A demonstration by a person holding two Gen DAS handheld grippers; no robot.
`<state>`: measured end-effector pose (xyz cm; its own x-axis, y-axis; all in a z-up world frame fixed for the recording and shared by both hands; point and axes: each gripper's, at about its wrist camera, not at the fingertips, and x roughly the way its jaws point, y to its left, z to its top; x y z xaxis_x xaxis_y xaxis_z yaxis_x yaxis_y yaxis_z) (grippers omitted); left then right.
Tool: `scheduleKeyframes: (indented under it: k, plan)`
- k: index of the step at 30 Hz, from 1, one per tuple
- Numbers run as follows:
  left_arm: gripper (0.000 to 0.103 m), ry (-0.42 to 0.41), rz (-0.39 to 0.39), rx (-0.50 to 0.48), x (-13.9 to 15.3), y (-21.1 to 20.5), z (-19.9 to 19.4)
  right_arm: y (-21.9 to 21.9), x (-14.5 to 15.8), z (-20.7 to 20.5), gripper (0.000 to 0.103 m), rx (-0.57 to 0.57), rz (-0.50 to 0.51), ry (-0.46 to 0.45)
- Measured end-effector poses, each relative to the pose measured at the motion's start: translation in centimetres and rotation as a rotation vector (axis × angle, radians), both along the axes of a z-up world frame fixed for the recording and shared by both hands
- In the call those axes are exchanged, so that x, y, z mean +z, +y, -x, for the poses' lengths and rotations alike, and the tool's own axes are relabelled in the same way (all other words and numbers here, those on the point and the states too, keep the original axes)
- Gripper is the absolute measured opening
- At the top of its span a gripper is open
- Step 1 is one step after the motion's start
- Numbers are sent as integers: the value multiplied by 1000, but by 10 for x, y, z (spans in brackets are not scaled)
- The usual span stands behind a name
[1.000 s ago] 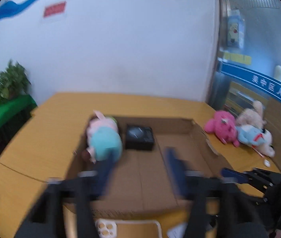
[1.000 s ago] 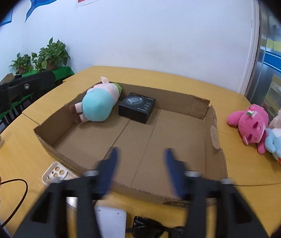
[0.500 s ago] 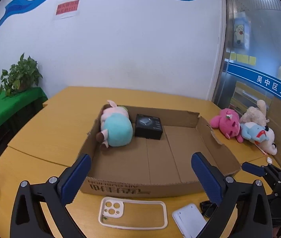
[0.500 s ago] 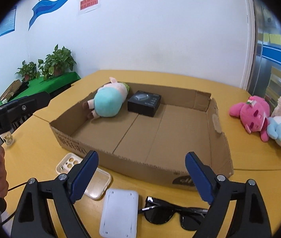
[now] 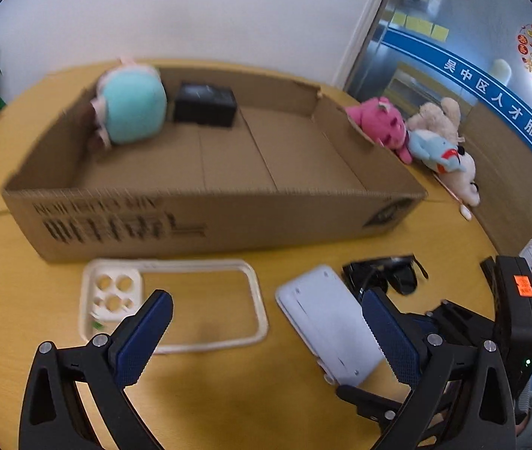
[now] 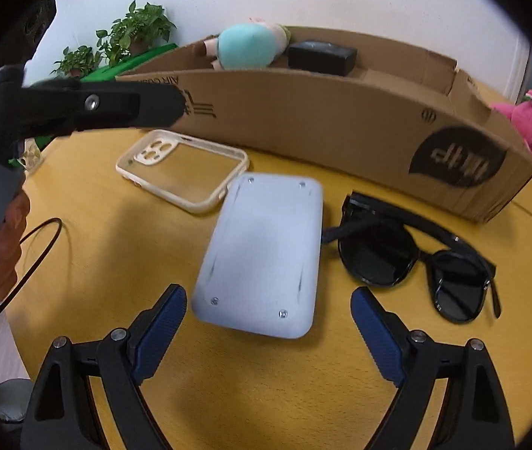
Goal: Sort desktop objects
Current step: 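Lower the left tool onto the white device and grasp it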
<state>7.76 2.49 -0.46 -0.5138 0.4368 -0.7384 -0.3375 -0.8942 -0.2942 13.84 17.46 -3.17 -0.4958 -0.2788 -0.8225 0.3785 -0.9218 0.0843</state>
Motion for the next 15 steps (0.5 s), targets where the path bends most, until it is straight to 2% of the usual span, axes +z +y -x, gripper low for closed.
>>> scheduleKeyframes:
  k: [5,7,10,14,15]
  plan:
    - [101,-85,-60,-33,-21,8,5,-7,-6,-2,83,22,-14,6]
    - [95,-104,-77,-42,-27,10,5,-12,-4,-5,71,36,-6,19]
    - [78,-147,-128,-72,-37,14,5,-15,-5,-10,70,36,-9,31]
    - [77,-150,-143,-102,-40,23,2,-16,-5,-17,69,18,-8,34]
    - [73,-158,-142,-113,-40,26,1,-16,-5,-19,69,13,-7,33]
